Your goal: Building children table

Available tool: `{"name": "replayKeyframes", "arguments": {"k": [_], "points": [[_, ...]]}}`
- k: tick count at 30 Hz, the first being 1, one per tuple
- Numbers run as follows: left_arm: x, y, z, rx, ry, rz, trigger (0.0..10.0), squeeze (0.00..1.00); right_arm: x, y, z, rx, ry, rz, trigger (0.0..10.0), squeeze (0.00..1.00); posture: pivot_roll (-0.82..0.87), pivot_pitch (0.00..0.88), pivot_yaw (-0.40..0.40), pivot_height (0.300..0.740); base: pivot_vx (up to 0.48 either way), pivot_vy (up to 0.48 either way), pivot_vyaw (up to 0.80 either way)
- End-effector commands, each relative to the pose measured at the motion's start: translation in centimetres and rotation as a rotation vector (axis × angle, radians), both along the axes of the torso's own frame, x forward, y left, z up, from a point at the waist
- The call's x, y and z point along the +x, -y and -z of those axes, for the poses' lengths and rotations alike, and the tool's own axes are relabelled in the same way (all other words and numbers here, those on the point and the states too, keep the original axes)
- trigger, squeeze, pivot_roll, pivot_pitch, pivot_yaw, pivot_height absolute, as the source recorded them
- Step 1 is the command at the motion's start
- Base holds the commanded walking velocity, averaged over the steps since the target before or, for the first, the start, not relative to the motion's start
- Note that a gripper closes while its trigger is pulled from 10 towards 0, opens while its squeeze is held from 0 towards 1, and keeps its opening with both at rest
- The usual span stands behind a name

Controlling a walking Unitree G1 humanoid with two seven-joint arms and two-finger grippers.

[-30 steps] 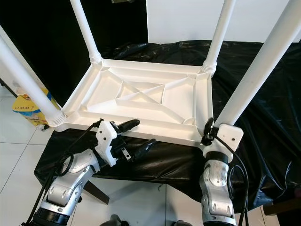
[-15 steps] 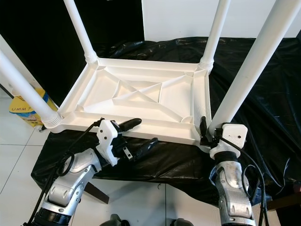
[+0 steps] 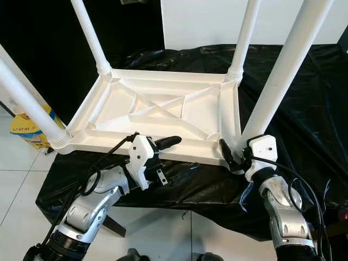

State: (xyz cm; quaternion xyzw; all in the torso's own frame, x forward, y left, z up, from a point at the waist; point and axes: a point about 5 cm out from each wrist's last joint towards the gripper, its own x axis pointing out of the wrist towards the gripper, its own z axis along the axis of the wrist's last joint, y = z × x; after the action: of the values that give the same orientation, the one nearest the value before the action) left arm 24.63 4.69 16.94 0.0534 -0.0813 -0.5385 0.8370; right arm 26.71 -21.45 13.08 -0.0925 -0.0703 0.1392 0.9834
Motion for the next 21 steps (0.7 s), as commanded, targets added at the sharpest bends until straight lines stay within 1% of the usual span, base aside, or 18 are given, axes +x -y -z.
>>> {"name": "replayKeyframes", "arguments": {"k": [1,2,5,10,12,13,14,15,16,18,19,20,21], "points": [[-0.2,0.2,0.5,0.025,-0.021,0.056,10.0,0.00,0.2,0.1,0.2,-0.016,-0.007,-0.018,0.2,0.00,0.03,0.072,0.047,0.740,0.000,0.000,0.00],[-0.2,0.3,0.6,0.024,-0.024,0.053,10.0,0.00,0.3,0.4,0.4,-0.014,-0.012,-0.006,0.0,0.00,0.03,0.071,0.045,0.740,0.000,0.000,0.00],[-0.3,0.3,0.8,0.025,-0.031,0.043,10.0,0.00,0.3,0.7,1.1,0.015,-0.031,0.031,0.0,0.00,0.03,0.070,0.045,0.740,0.000,0.000,0.00],[-0.3,0.3,0.7,0.025,-0.033,0.037,10.0,0.00,0.1,0.6,1.5,0.032,-0.046,0.030,0.0,0.00,0.03,0.070,0.044,0.740,0.000,0.000,0.00],[-0.2,0.2,0.6,0.026,-0.033,0.033,10.0,0.00,-0.1,0.4,2.3,0.052,-0.073,0.044,0.0,0.00,0.03,0.070,0.045,0.740,0.000,0.000,0.00],[-0.2,0.2,0.6,0.026,-0.033,0.033,10.0,0.00,-0.1,0.4,2.3,0.052,-0.073,0.044,0.0,0.00,0.03,0.070,0.045,0.740,0.000,0.000,0.00],[-0.2,0.2,0.6,0.026,-0.033,0.031,10.0,0.00,-0.2,0.3,2.6,0.061,-0.083,0.054,3.7,0.00,0.03,0.071,0.046,0.740,0.000,0.000,0.00],[-0.2,0.2,0.6,0.026,-0.033,0.031,10.0,0.00,-0.2,0.3,2.6,0.061,-0.083,0.054,3.7,0.00,0.03,0.071,0.046,0.740,0.000,0.000,0.00],[-0.2,0.1,0.6,0.027,-0.032,0.031,10.0,0.00,-0.3,0.2,2.8,0.076,-0.094,0.061,10.0,0.00,0.03,0.071,0.046,0.740,0.000,0.000,0.00],[-0.1,0.1,0.5,0.028,-0.032,0.030,10.0,0.00,-0.3,0.2,3.0,0.087,-0.101,0.072,10.0,0.00,0.03,0.071,0.047,0.740,0.000,0.000,0.00],[-0.1,0.1,0.5,0.029,-0.032,0.030,10.0,0.00,-0.4,0.1,3.3,0.116,-0.113,0.092,10.0,0.00,0.03,0.069,0.048,0.740,0.000,0.000,0.00],[-0.1,0.1,0.5,0.029,-0.032,0.030,10.0,0.00,-0.4,0.1,3.3,0.116,-0.113,0.092,10.0,0.00,0.03,0.069,0.048,0.740,0.000,0.000,0.00],[-0.1,0.1,0.5,0.030,-0.031,0.030,10.0,0.00,-0.5,0.0,3.6,0.142,-0.123,0.109,10.0,0.00,0.03,0.068,0.049,0.740,0.000,0.000,0.00]]}}
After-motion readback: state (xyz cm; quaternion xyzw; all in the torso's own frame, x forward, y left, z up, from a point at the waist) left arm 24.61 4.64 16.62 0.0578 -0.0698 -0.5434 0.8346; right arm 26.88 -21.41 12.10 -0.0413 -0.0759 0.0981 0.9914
